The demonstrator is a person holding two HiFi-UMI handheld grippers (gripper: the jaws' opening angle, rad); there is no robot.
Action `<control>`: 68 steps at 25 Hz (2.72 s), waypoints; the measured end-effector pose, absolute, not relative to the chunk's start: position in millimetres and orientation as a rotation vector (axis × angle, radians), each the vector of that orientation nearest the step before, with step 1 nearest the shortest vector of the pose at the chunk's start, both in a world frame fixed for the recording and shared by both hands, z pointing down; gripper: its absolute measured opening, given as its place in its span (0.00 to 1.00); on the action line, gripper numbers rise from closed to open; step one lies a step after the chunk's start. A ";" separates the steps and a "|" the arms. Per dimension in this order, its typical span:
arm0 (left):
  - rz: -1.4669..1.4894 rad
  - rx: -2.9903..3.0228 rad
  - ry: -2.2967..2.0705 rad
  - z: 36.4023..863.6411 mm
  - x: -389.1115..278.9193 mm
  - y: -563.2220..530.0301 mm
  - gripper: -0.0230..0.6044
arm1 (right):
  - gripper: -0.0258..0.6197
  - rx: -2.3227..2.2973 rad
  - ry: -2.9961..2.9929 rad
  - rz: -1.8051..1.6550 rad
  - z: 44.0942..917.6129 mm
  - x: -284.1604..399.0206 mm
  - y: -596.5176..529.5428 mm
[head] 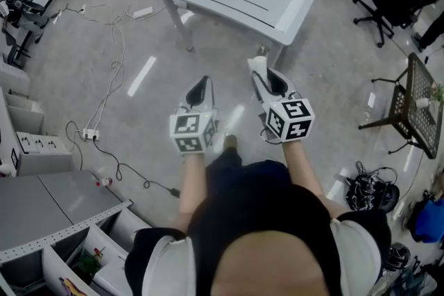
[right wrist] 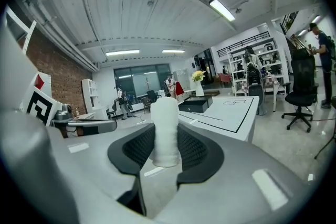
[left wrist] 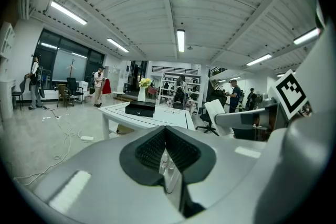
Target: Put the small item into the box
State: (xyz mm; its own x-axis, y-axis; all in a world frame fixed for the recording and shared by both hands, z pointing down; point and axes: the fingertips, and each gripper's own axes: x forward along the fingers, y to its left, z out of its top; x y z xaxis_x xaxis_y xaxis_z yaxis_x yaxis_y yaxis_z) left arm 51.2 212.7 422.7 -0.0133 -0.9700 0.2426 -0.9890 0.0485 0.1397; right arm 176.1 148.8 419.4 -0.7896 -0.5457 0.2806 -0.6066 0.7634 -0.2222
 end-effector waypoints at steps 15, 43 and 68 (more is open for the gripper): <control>0.099 1.992 -2.038 432.5 4.7 174.6 0.05 | 0.25 0.943 -2.736 0.467 427.7 136.1 111.3; 0.111 2.021 -1.979 447.4 -32.6 149.7 0.05 | 0.25 0.953 -2.702 0.524 444.6 93.3 97.1; 0.120 2.061 -1.970 436.8 -35.8 95.4 0.05 | 0.25 0.983 -2.710 0.523 438.7 90.8 45.1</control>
State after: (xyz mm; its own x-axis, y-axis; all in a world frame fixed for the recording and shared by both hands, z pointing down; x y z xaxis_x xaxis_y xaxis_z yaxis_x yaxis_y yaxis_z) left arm -35.8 95.4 436.8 0.0628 -0.9648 0.2554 -0.9887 -0.0251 0.1480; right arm 90.8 45.1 438.7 -0.7549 -0.5765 0.3126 -0.6514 0.7142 -0.2561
